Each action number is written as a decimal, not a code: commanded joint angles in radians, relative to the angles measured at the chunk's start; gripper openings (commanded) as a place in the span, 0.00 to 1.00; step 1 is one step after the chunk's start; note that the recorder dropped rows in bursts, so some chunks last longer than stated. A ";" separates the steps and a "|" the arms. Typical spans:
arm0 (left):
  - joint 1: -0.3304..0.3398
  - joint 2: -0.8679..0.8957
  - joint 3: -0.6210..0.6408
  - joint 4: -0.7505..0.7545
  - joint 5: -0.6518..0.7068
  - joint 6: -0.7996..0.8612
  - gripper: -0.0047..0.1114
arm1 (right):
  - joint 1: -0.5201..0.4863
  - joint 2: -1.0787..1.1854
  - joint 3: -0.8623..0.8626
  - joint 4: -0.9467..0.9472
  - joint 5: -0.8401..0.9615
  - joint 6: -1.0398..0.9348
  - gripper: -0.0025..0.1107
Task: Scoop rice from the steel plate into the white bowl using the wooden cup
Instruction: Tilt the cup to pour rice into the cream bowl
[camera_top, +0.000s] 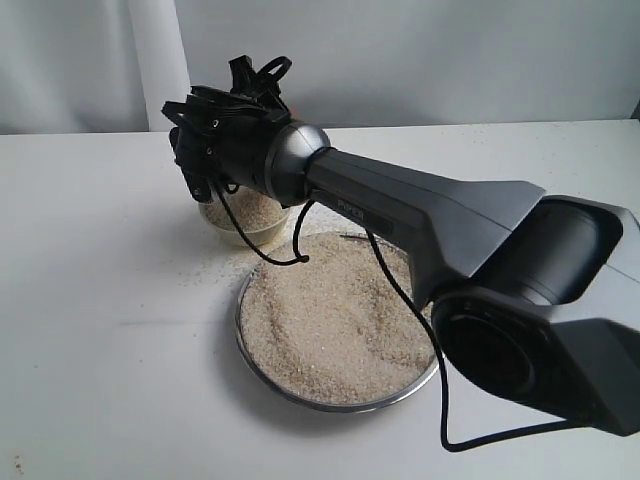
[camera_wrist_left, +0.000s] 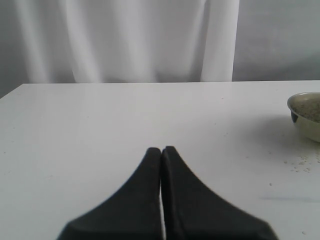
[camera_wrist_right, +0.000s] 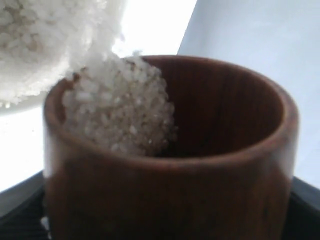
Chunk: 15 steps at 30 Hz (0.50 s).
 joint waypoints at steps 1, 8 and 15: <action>-0.003 -0.003 0.002 0.000 -0.006 -0.004 0.04 | 0.002 -0.016 0.002 -0.043 -0.049 0.008 0.02; -0.003 -0.003 0.002 0.000 -0.006 -0.004 0.04 | 0.002 -0.016 0.002 -0.064 -0.046 0.008 0.02; -0.003 -0.003 0.002 0.000 -0.006 -0.004 0.04 | -0.002 -0.016 0.002 -0.078 -0.035 0.008 0.02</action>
